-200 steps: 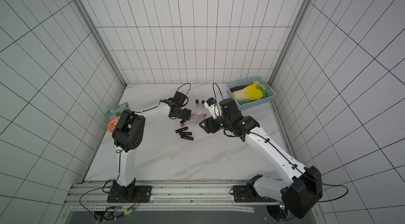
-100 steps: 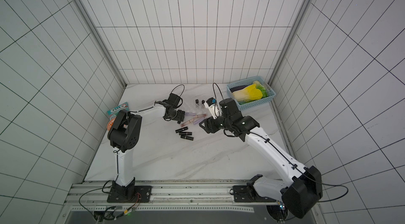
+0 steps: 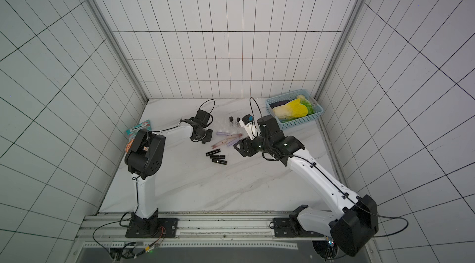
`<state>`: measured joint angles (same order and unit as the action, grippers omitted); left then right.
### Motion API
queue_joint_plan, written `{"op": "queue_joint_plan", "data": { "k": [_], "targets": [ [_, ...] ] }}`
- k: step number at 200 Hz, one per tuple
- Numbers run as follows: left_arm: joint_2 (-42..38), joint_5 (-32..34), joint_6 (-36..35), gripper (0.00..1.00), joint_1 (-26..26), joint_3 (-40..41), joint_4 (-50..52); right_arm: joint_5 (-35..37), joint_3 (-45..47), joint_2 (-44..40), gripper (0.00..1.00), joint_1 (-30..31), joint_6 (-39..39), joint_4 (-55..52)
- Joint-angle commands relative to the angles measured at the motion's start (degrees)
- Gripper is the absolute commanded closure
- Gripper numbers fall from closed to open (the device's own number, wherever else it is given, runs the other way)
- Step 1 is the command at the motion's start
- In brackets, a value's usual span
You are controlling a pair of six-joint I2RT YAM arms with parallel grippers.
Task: Arrange the lipsticks in the organizer
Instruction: Pick up the lipstick at the center of the board.
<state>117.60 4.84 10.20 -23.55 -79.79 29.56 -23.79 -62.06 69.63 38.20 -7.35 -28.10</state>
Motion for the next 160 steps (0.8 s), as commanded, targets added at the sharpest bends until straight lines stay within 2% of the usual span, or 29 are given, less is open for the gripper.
{"op": "queue_joint_plan", "data": {
  "k": [1, 11, 23, 47, 65, 96, 126, 160],
  "targets": [
    [-0.4, -1.3, -0.1, 0.80, 0.3, 2.2, 1.1, -0.7, 1.0, -1.5, 0.34, -0.5, -0.3, 0.4],
    [-1.4, -1.5, 0.0, 0.89, 0.5, 2.8, 1.2, -0.7, 1.0, -1.6, 0.34, -0.4, -0.3, 0.3],
    [-3.6, -0.4, 0.0, 0.94, 0.4, 3.9, 1.2, -0.6, 1.0, -1.9, 0.34, -0.5, -0.3, 0.2],
    [-9.3, -0.1, 0.0, 0.95, 0.4, 6.0, 2.0, -0.3, 0.7, -2.5, 0.34, -0.5, 0.0, -0.3],
    [-15.4, -3.9, 0.3, 0.95, -0.2, 8.7, 1.2, 0.1, -0.6, -2.9, 0.34, -0.7, 0.5, -1.8],
    [-26.9, -18.7, 0.0, 0.94, -3.0, 12.6, -2.8, -2.3, -4.3, -4.2, 0.34, -2.3, 0.2, -4.0],
    [-35.2, -39.5, 1.6, 0.92, -3.5, 15.0, -10.2, -7.7, -6.3, -6.1, 0.34, -3.9, -1.3, -4.0],
    [-38.6, -52.6, 7.2, 0.90, -2.4, 16.9, -19.1, -11.6, -6.4, -8.6, 0.35, -4.6, -2.7, -2.8]
  ]
}}
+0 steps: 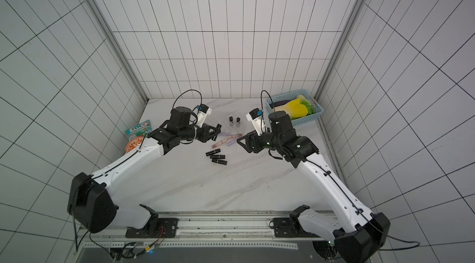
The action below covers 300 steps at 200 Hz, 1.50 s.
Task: Arrange the lipsticks in the organizer
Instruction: Pick up the lipstick at the center of the board.
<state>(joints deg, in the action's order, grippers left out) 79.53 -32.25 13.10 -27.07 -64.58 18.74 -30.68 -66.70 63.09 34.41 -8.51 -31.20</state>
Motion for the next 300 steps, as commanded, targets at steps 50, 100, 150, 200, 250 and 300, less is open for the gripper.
{"op": "queue_joint_plan", "data": {
  "k": [50, 100, 150, 200, 250, 300],
  "targets": [
    [1.1, -27.0, 11.7, 0.90, 1.8, 3.3, -18.7, -8.9, 0.4, -2.6, 0.35, -2.2, -4.7, 5.2],
    [1.8, -31.6, 14.2, 0.90, 1.0, 3.1, -22.4, -12.3, 1.1, 0.4, 0.43, -2.7, -12.4, 16.8],
    [2.4, -32.1, 17.5, 0.90, -0.4, 2.5, -26.9, -12.6, 4.0, 4.0, 0.50, -0.9, -21.5, 32.0],
    [2.0, -32.9, 17.7, 0.90, -0.7, 1.8, -27.1, -14.7, 4.4, 6.5, 0.51, 0.2, -25.8, 37.9],
    [1.0, -33.1, 17.7, 0.90, -0.7, 1.9, -27.0, -17.8, 3.6, 9.9, 0.50, 1.3, -25.7, 36.2],
    [1.1, -33.1, 17.6, 0.90, -0.6, 1.6, -26.8, -18.1, 3.6, 9.5, 0.62, 1.6, -25.3, 35.3]
  ]
}}
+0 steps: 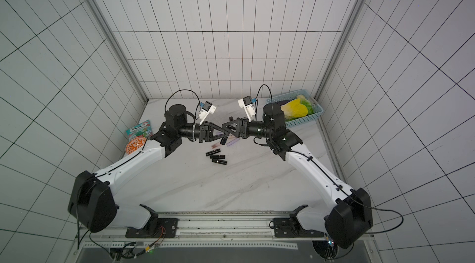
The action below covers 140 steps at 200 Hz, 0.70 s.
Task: Arrange the lipsticks in the organizer
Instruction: Pick up the lipstick at the center of the board.
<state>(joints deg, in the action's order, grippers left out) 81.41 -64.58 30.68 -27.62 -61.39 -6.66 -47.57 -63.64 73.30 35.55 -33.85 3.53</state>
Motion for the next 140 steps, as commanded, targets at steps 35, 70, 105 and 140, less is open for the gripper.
{"op": "queue_joint_plan", "data": {
  "k": [35, 70, 105, 140],
  "targets": [
    [-1.1, -0.5, 0.0, 0.90, 0.2, -1.5, -1.3, -1.4, 0.7, -1.3, 0.72, 0.5, 0.1, 0.3],
    [-1.2, 0.0, 0.3, 0.80, 0.5, -1.7, -1.3, -0.9, 0.8, -2.0, 0.89, 0.4, 0.5, -0.4],
    [-3.3, 4.0, 0.7, 0.20, 0.5, -1.7, -1.4, 1.9, -1.2, -3.8, 0.92, 0.2, 1.1, -1.5],
    [-8.3, 15.0, 6.4, 0.09, 0.4, 1.4, -11.8, 9.6, -8.0, -6.0, 0.88, -0.3, 0.6, -2.1]
  ]
}}
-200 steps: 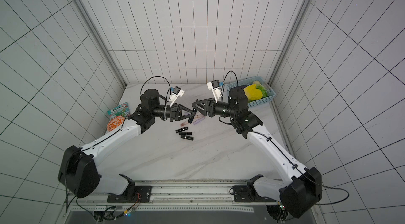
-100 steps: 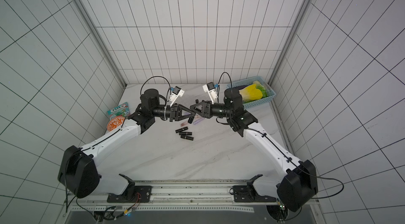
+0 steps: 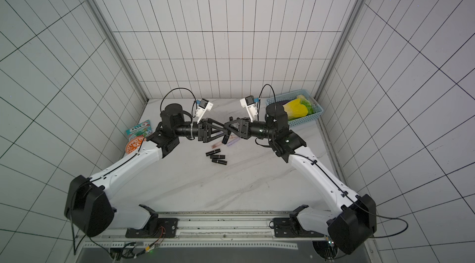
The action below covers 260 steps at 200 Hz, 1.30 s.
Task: Arrange the lipsticks in the organizer
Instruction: Pick up the lipstick at the center of the board.
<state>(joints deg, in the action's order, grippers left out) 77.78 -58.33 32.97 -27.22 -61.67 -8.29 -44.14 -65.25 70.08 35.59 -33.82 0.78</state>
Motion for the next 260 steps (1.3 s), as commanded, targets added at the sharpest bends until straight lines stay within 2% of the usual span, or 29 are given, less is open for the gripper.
{"op": "queue_joint_plan", "data": {
  "k": [1, 34, 72, 107, 146, 201, 260],
  "targets": [
    [-4.8, 9.1, 4.4, 0.09, -0.1, 1.9, -10.8, 6.5, -6.7, -2.9, 0.88, -0.3, 0.6, 0.6],
    [-8.8, 22.5, 12.5, 0.08, -2.0, 8.0, -26.9, 15.0, -10.4, -5.4, 0.86, -0.3, -2.0, 5.1],
    [-8.8, 28.8, 13.7, 0.08, -6.9, 8.2, -33.0, 19.9, -6.9, -7.7, 0.86, -0.3, -8.7, 16.3],
    [-8.8, 31.2, 13.7, 0.12, -9.0, 8.7, -36.1, 19.6, -3.7, -7.2, 0.87, -0.1, -15.0, 26.0],
    [-9.3, 35.0, 13.2, 0.19, -11.0, 9.5, -40.2, 23.7, 0.6, -8.3, 0.87, 1.0, -19.4, 33.4],
    [-6.9, 36.4, 7.6, 0.20, -15.2, 8.4, -42.2, 24.4, 2.5, -7.2, 0.87, 2.5, -24.1, 40.1],
    [-6.3, 40.6, 3.7, 0.23, -16.0, 8.0, -43.2, 26.1, 4.5, -7.1, 0.88, 4.9, -25.3, 42.4]
  ]
}}
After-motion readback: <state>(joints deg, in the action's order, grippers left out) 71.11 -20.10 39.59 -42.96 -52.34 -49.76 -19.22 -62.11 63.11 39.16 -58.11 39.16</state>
